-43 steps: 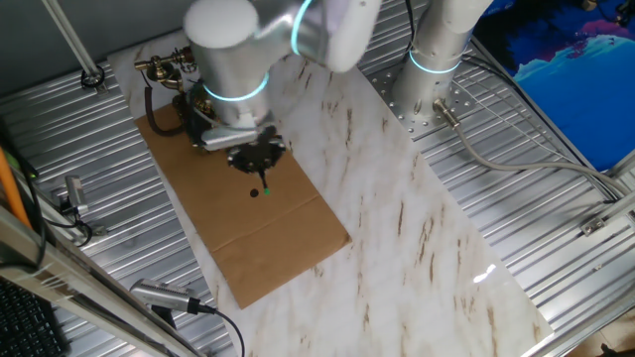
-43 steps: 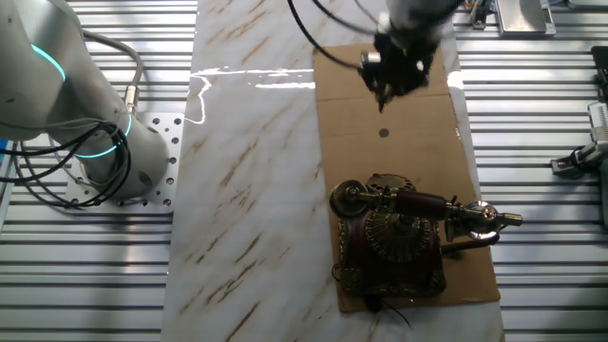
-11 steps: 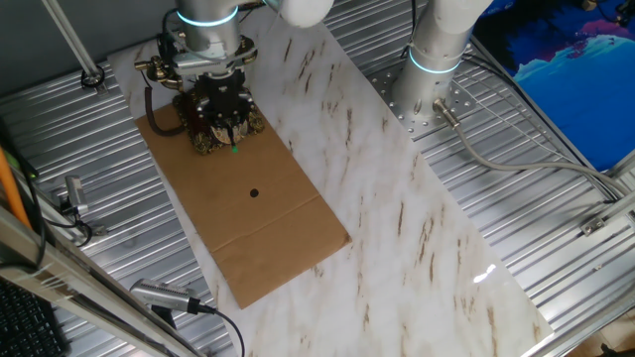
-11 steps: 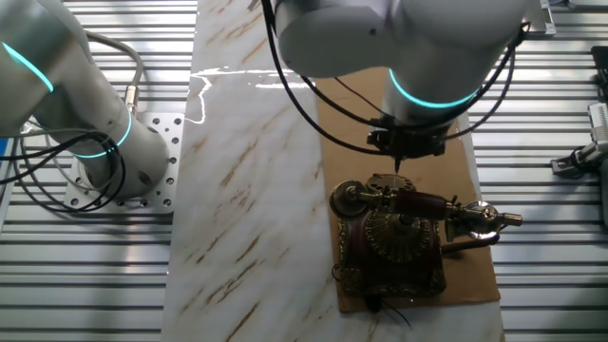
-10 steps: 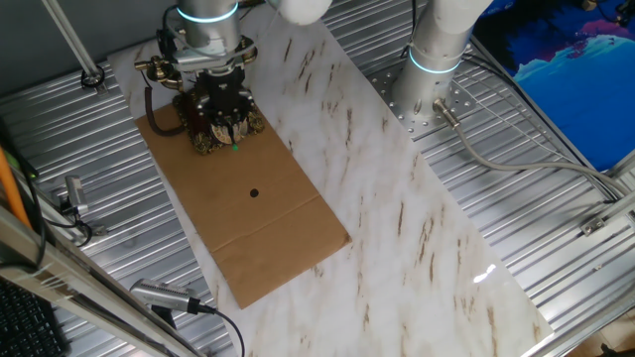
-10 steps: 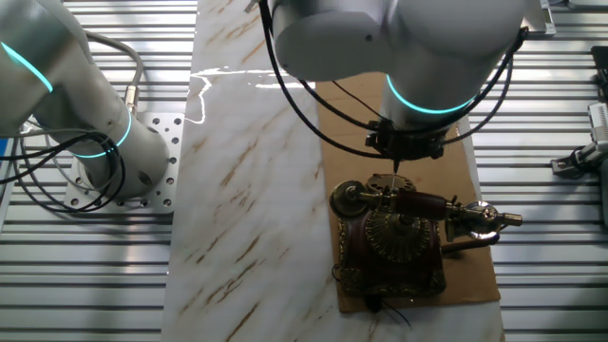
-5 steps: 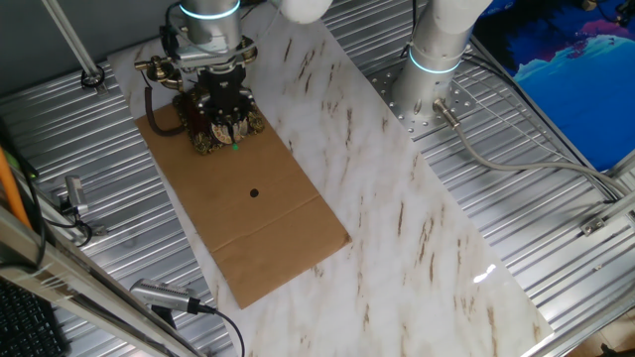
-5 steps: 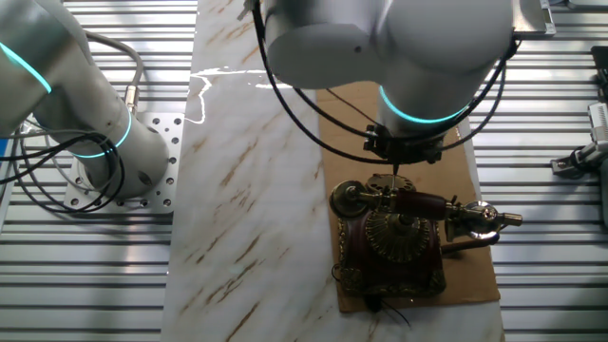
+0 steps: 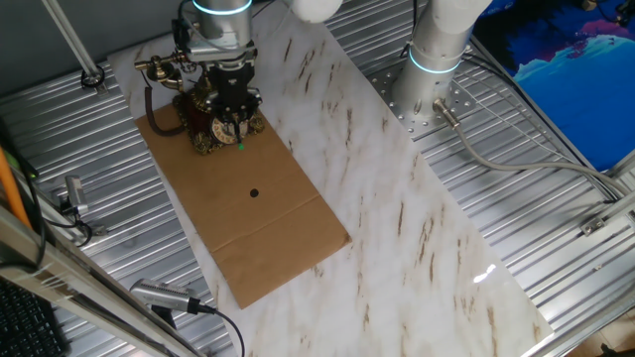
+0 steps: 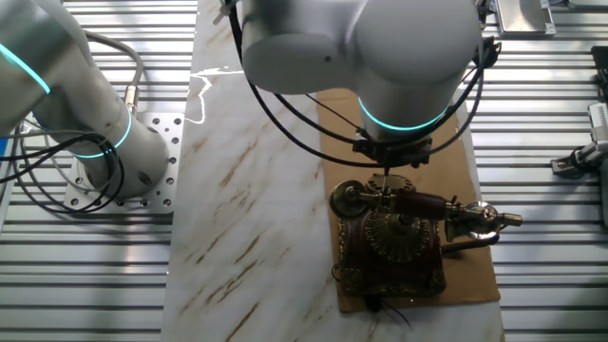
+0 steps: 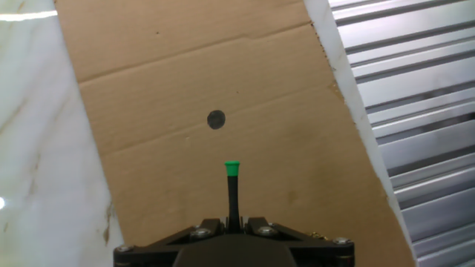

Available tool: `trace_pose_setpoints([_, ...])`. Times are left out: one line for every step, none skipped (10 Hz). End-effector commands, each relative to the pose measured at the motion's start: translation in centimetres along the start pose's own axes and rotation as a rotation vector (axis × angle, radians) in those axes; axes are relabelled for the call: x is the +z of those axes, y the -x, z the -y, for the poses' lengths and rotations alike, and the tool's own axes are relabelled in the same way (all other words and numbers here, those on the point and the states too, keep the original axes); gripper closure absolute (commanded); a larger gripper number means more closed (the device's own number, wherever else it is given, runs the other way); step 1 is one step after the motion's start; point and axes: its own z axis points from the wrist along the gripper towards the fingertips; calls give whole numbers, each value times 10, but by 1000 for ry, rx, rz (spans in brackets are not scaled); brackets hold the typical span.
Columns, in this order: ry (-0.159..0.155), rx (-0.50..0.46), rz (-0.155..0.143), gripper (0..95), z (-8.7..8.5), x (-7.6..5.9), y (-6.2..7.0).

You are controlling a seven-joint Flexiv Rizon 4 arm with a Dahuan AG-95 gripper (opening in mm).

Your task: Dial a number on an old rotary phone

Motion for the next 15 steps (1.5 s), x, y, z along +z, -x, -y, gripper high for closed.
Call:
trace_pose_setpoints([-4,1,5,950,-3,1,-1])
trace_pose_setpoints([-7,1,7,950,-5,2,-1])
trace_pose_setpoints([-7,1,7,950,-6,3,-1])
trace_pose_setpoints([-11,-2,8,950,-7,4,-1])
trace_pose_setpoints([-15,-5,9,950,-8,7,-1])
trace_pose_setpoints([-18,-8,10,950,-9,9,0])
trace_pose_setpoints([-21,-9,12,950,-9,12,1])
trace_pose_setpoints([-22,-11,11,950,-10,14,1])
trace_pose_setpoints([-26,-16,8,950,-11,16,2])
trace_pose_setpoints([-29,-22,7,950,-11,19,3])
trace_pose_setpoints([-29,-25,1,950,-12,18,3])
trace_pose_setpoints([-29,-26,-2,950,-12,18,3])
trace_pose_setpoints([-28,-30,-9,950,-13,16,5])
trace_pose_setpoints([-28,-32,-8,950,-13,16,5])
trace_pose_setpoints([-26,-31,-8,950,-13,15,5])
